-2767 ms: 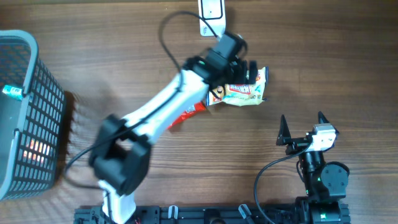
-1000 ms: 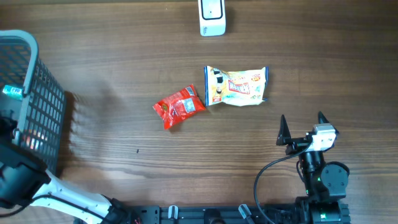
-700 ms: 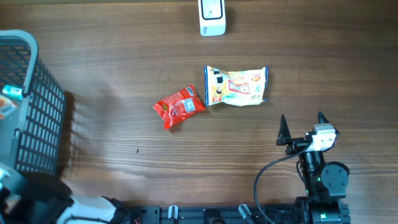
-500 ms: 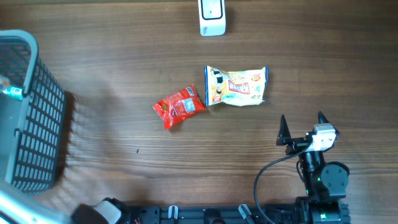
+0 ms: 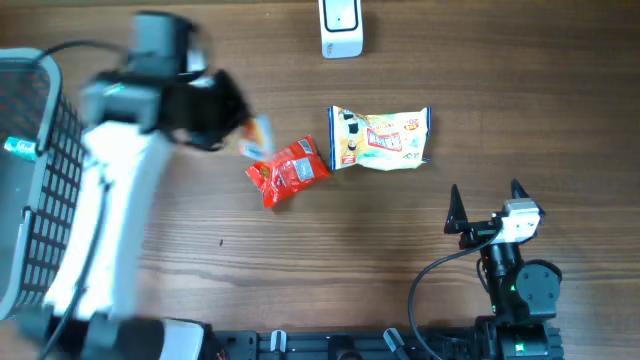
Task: Scan the item barcode
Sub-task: 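Drop the small orange pack next to the red bag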
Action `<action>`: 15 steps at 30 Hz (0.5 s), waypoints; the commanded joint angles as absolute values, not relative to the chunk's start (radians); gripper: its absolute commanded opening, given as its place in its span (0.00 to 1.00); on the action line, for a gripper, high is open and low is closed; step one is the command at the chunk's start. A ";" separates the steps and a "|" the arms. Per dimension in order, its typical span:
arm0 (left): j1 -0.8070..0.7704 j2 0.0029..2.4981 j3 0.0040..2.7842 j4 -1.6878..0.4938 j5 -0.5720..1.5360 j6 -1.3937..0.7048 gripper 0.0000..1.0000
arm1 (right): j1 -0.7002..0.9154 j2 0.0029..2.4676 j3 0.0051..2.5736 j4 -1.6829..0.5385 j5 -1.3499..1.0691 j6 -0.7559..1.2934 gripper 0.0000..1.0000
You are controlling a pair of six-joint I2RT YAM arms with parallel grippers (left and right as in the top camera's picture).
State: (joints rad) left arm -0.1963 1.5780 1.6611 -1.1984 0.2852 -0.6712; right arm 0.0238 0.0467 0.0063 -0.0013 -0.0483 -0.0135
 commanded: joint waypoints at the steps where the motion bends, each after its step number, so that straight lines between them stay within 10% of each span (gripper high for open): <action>1: -0.346 1.745 1.637 -1.166 0.235 -0.659 0.04 | 0.025 0.042 0.005 0.001 -0.052 -0.024 1.00; 5: -0.442 1.885 1.637 -1.122 0.225 -0.659 0.31 | 0.025 0.042 0.005 0.001 -0.052 -0.024 1.00; 7: -0.467 1.916 1.637 -1.103 0.184 -0.659 0.90 | 0.025 0.042 0.005 0.001 -0.052 -0.023 1.00; 8: -0.468 1.918 1.637 -1.097 0.167 -0.659 0.99 | 0.025 0.042 0.005 0.001 -0.051 -0.023 0.99; 15: -0.347 1.835 1.876 -1.185 0.164 -0.435 1.00 | 0.025 0.042 0.005 0.001 -0.052 -0.024 1.00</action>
State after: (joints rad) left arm -0.4179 1.9091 1.7145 -1.1328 0.1818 -0.5785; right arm 0.0238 0.0467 0.0063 -0.0013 -0.0483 -0.0135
